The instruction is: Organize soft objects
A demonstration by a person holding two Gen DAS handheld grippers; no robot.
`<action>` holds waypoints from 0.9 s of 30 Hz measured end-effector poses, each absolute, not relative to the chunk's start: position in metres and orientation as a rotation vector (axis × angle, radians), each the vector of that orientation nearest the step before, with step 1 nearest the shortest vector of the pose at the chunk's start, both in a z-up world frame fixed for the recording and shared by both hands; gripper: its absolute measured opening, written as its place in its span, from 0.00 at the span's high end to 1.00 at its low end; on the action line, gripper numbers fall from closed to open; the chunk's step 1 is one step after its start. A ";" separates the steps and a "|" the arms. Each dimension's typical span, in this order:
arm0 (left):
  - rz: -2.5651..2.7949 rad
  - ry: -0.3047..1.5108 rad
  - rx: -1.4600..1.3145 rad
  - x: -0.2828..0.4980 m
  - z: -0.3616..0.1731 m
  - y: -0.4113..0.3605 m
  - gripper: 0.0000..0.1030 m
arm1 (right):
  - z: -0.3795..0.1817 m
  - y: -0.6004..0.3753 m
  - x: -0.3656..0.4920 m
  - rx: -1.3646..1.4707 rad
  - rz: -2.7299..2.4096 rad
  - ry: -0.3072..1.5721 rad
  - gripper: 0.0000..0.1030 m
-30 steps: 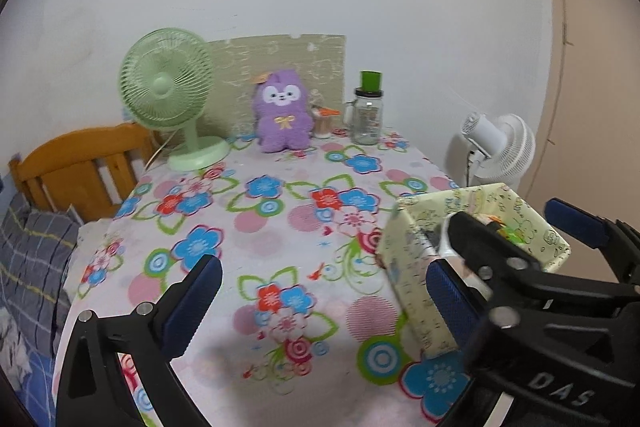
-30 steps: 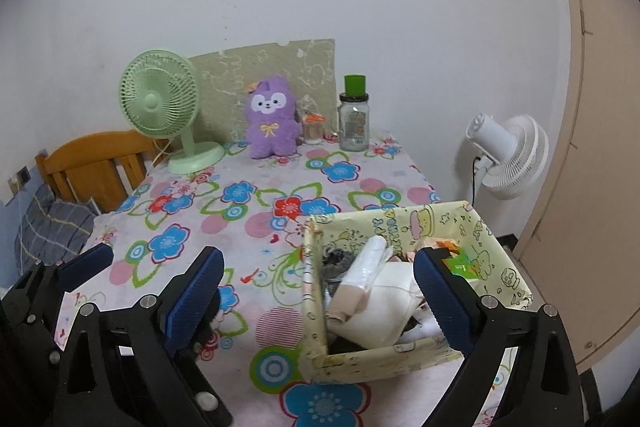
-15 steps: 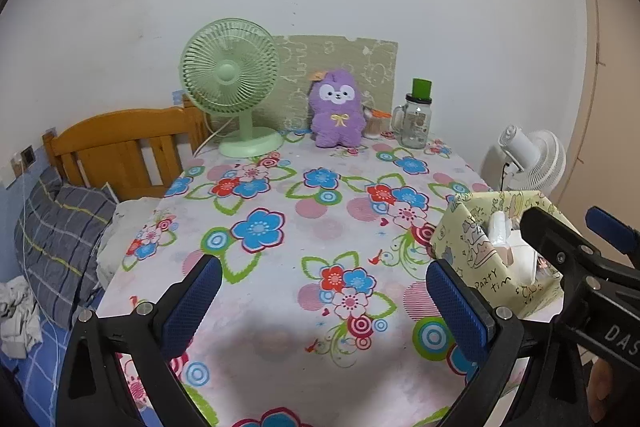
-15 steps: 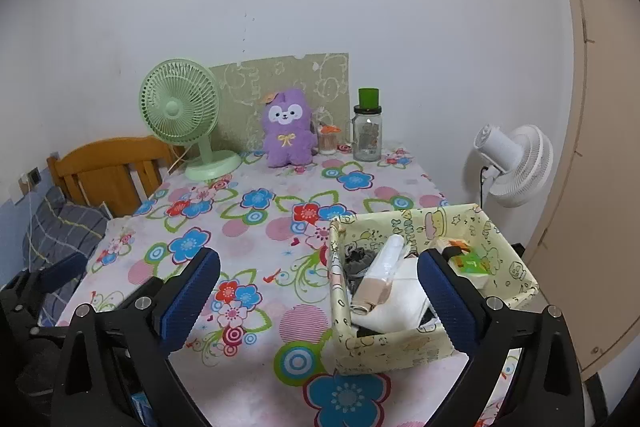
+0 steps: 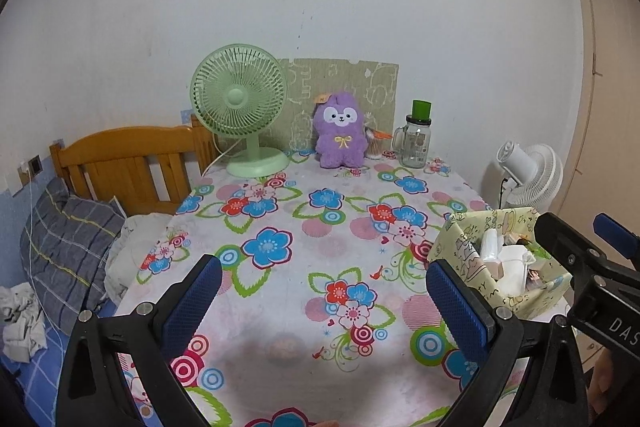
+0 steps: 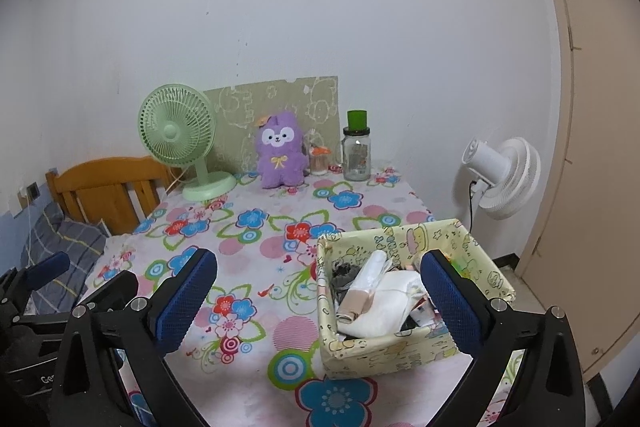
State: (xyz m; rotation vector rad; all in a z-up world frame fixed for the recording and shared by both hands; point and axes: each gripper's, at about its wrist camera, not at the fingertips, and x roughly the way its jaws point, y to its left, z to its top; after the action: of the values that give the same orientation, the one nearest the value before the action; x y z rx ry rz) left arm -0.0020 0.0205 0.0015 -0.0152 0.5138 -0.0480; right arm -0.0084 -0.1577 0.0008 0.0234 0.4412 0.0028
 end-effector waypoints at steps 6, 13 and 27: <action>-0.046 0.503 -0.012 -0.005 0.004 0.019 0.00 | 0.004 -0.161 -0.012 0.018 -0.003 0.432 0.00; -0.034 0.489 -0.006 -0.006 0.008 0.020 0.00 | 0.003 -0.161 -0.012 0.014 -0.003 0.436 0.00; -0.034 0.484 -0.001 -0.006 0.010 0.019 0.00 | 0.003 -0.161 -0.012 0.014 -0.002 0.437 0.00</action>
State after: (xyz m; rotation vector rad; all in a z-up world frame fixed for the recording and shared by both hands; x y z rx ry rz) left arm -0.0060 0.0188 0.0097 -0.0012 0.4837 -0.0340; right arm -0.0125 -0.1605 0.0034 0.0140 0.4367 -0.0022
